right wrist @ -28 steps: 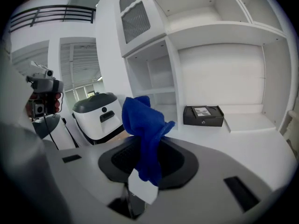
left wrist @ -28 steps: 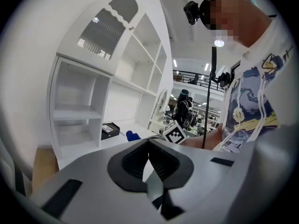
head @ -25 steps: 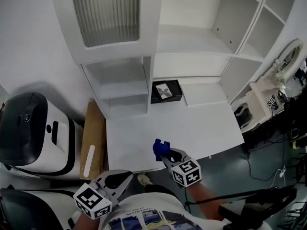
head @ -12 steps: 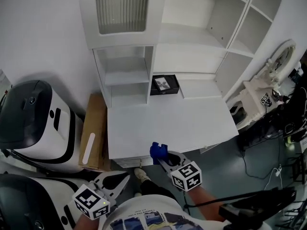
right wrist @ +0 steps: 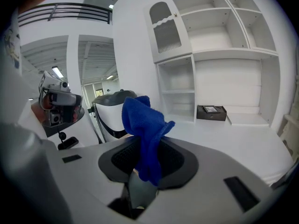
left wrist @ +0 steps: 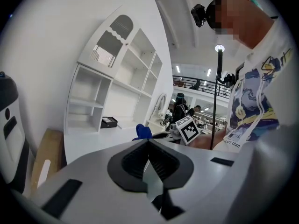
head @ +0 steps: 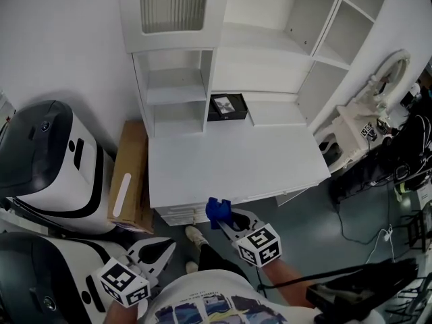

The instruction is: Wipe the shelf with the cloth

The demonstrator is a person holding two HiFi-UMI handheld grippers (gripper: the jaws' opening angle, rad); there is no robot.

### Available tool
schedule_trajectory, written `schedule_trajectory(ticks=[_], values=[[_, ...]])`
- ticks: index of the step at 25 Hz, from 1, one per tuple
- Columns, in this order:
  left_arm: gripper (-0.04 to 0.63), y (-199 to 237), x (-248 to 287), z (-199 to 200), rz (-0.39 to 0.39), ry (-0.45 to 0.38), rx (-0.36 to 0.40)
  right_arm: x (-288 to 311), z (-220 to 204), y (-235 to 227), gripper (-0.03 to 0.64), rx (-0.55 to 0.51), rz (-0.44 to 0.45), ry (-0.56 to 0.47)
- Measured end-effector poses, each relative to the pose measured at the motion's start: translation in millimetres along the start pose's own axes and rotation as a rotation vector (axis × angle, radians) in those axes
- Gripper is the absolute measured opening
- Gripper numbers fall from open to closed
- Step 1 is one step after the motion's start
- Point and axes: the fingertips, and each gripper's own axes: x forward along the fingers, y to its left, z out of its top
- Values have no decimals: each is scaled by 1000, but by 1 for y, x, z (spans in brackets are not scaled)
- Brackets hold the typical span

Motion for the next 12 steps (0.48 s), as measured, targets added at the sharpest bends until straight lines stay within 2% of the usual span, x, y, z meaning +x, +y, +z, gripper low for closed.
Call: schedule_trajectory(ticks=[12], values=[[12, -1, -18, -13, 24, -10, -27, 10, 3, 34, 121, -75, 57, 10]])
